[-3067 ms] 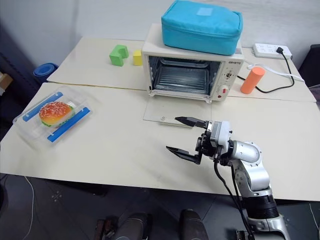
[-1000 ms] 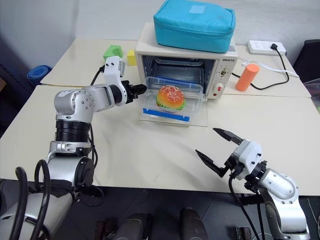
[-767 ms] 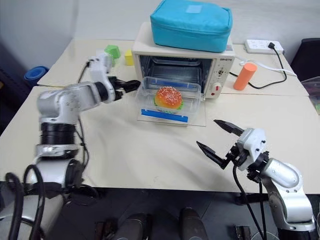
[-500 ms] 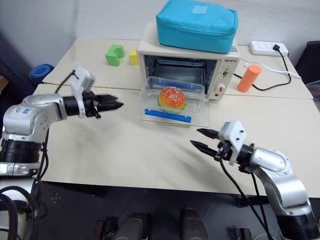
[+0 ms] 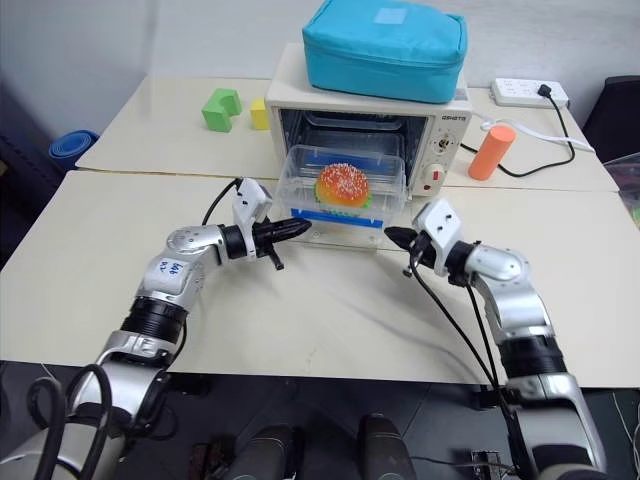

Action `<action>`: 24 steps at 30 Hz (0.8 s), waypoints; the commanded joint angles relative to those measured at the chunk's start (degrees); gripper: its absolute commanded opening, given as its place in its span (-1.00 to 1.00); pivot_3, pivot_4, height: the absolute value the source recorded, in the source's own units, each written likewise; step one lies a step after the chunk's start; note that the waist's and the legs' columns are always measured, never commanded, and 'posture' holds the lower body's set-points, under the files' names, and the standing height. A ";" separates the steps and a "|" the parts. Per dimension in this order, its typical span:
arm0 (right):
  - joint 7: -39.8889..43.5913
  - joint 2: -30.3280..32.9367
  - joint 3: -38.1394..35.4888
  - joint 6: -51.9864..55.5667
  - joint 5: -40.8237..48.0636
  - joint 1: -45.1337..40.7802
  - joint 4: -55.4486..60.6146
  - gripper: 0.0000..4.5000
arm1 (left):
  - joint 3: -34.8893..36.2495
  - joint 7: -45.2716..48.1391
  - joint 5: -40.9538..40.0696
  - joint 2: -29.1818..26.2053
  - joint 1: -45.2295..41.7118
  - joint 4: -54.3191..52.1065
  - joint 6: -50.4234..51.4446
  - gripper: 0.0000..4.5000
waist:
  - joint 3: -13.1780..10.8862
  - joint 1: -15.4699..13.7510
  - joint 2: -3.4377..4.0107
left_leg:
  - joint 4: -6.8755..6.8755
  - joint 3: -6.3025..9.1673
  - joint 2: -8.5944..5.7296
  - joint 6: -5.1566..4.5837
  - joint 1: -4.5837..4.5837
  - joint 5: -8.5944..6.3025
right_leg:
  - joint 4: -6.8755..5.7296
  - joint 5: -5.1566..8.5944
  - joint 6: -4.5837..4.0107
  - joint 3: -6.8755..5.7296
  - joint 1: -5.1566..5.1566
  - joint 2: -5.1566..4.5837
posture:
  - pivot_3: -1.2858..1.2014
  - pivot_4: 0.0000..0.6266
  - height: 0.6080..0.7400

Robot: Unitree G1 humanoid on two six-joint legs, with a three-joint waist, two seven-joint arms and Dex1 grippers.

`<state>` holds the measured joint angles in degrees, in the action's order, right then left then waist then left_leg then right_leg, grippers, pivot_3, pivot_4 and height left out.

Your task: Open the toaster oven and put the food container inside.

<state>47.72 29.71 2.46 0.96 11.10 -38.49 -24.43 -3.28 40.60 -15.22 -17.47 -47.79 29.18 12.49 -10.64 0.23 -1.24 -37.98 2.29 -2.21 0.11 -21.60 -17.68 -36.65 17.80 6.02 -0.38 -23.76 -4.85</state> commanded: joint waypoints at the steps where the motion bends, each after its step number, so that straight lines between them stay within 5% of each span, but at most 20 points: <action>1: -1.27 -1.63 -0.94 -3.86 -1.43 -5.15 -6.17 -1.00 | 1.78 -1.52 0.79 0.90 -2.39 2.20 -2.49 -0.99 | 0.00 0.01 0.00 | 0.00 0.01 0.00 0.00 0.00 0.00 | 0.00 0.00 0.00 -0.01 0.00 -0.01 | 0.03 -0.52 1.00; 12: -7.03 -7.49 -1.42 -10.40 -6.21 -20.52 -31.31 -1.00 | 5.98 -8.93 3.68 4.53 -12.92 23.11 -11.37 -0.99 | 0.00 0.13 0.00 | 0.01 0.03 -0.02 0.03 -0.03 -0.01 | -0.25 0.00 0.00 -0.08 -0.05 -0.05 | 0.03 -0.52 1.00; 24: -9.27 -10.05 -2.49 -14.62 -7.66 -23.94 -38.40 -1.00 | 11.50 -11.76 2.95 6.71 -15.88 32.22 -17.73 -0.99 | 0.00 1.30 0.01 | 0.02 0.08 -0.04 0.05 -0.06 -0.02 | -0.30 0.00 0.00 -0.16 -0.06 -0.14 | 0.03 -0.52 1.00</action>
<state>37.47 19.62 1.60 -13.06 2.55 -62.50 -64.31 7.78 27.45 -11.77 -10.53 -64.10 63.44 -4.31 -10.64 1.53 -1.23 -37.96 2.37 -2.25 0.16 -21.67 -17.70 -36.94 17.79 6.02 -0.54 -23.82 -4.99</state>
